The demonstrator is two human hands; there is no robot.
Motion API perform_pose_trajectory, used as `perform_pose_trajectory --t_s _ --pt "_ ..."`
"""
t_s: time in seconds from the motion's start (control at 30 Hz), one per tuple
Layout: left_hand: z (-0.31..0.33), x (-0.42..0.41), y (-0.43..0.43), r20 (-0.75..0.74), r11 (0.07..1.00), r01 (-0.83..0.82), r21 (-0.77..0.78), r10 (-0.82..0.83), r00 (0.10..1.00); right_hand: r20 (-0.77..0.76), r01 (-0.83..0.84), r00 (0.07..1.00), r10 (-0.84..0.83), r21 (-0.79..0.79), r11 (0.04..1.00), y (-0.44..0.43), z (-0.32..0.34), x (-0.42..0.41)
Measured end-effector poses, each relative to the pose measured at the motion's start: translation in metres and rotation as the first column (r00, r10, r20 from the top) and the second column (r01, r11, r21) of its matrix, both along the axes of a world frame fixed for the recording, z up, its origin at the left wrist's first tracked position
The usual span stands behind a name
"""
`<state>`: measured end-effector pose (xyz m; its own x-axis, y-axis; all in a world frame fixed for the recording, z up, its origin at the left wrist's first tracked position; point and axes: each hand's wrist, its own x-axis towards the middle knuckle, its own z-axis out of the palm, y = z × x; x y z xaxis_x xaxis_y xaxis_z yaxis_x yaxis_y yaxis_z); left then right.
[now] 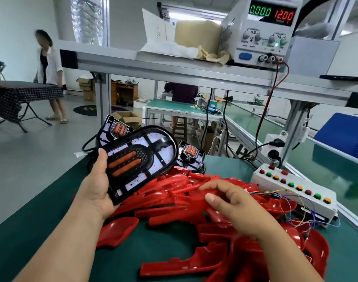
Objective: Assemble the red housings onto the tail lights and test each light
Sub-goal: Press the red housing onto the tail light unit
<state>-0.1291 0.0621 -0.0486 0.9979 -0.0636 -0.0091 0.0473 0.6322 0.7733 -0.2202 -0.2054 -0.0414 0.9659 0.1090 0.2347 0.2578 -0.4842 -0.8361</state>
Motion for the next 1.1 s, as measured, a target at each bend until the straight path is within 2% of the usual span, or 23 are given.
perform_pose_trajectory --t_s 0.1,0.2,0.3,0.37,0.47,0.63,0.77,0.9,1.1 --pt "0.001 -0.002 -0.001 -0.014 0.999 0.03 0.04 -0.03 0.999 0.016 0.03 0.999 -0.037 0.301 0.953 -0.005 0.006 -0.002" --pt "0.002 -0.007 -0.006 0.014 0.995 0.05 0.084 -0.052 0.999 0.04 -0.027 0.999 0.003 0.613 0.79 -0.009 0.012 -0.002" --pt "0.004 -0.015 -0.016 0.044 0.983 0.124 0.135 -0.131 0.99 0.107 -0.067 0.994 -0.014 0.719 0.691 -0.005 0.015 -0.002" --pt "0.003 -0.019 -0.026 0.08 0.974 0.146 0.171 -0.161 0.984 0.13 -0.067 0.991 -0.039 0.717 0.694 0.002 0.014 -0.001" --pt "0.002 -0.023 -0.038 0.11 0.967 0.122 0.224 -0.149 0.983 0.111 -0.024 0.992 -0.063 0.646 0.763 0.009 0.009 0.002" --pt "0.003 -0.023 -0.038 0.039 0.961 0.174 0.215 -0.187 0.982 0.05 -0.032 0.999 0.009 0.478 0.878 0.009 0.01 -0.003" --pt "0.005 -0.025 -0.037 0.021 0.955 0.215 0.204 -0.224 0.974 0.07 0.042 0.995 -0.073 0.372 0.927 0.016 0.009 -0.004" --pt "0.006 -0.028 -0.038 0.035 0.953 0.219 0.21 -0.231 0.972 0.133 0.123 0.975 -0.177 0.34 0.932 0.02 0.007 -0.003" --pt "0.005 -0.031 -0.042 0.01 0.957 0.224 0.181 -0.23 0.973 0.351 0.359 0.857 -0.377 0.119 0.926 0.024 -0.003 0.003"
